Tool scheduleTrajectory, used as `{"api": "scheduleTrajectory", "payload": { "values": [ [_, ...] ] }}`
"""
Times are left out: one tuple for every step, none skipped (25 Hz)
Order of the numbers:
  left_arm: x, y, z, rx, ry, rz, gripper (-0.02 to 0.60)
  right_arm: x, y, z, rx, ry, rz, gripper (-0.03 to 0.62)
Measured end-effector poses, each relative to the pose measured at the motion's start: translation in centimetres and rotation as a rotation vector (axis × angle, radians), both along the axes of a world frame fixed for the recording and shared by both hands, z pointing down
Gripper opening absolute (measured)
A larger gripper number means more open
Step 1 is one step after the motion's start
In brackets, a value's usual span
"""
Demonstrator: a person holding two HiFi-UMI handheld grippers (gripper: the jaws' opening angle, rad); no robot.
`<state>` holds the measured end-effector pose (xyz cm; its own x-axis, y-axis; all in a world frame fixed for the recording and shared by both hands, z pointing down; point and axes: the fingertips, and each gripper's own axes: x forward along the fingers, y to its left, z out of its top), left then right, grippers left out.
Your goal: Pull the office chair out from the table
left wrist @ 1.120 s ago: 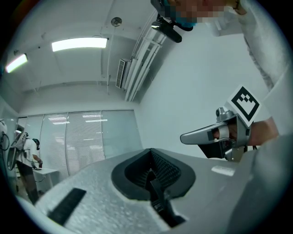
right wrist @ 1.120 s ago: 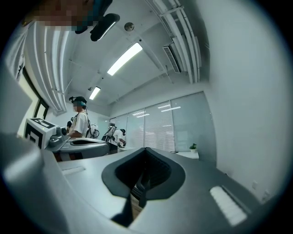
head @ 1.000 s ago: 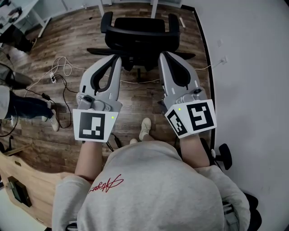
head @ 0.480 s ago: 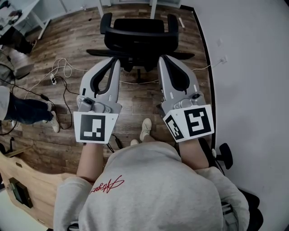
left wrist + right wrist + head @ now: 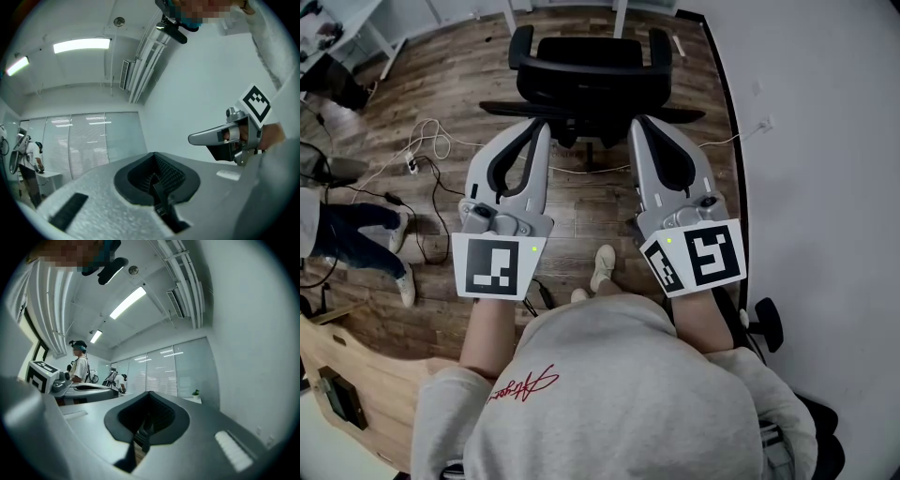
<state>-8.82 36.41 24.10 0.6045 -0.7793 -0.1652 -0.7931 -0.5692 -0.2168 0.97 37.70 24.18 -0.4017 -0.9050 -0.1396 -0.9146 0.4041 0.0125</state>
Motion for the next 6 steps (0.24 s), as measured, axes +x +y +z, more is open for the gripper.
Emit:
{"api": "scheduleTrajectory", "payload": {
  "values": [
    [0.08,0.00,-0.01,0.000,0.000,0.001,-0.005,0.09,0.04,-0.05,0.001,-0.001,0.002,0.000],
    [0.11,0.01,-0.01,0.000,0.000,0.002,-0.005,0.13,0.09,-0.09,0.002,-0.001,0.003,0.000],
    [0.11,0.03,0.00,-0.001,0.001,0.002,-0.005,0.14,0.13,-0.11,0.003,-0.002,0.003,0.000],
    [0.08,0.07,0.03,-0.002,0.001,0.001,-0.005,0.12,0.17,-0.09,0.003,-0.002,0.002,0.000],
    [0.04,0.11,0.07,-0.002,0.001,0.000,-0.005,0.08,0.21,-0.06,0.003,-0.003,0.000,0.000],
    [0.01,0.16,0.11,-0.003,0.001,-0.001,-0.005,0.04,0.26,-0.02,0.002,-0.004,-0.002,0.000]
  ]
}}
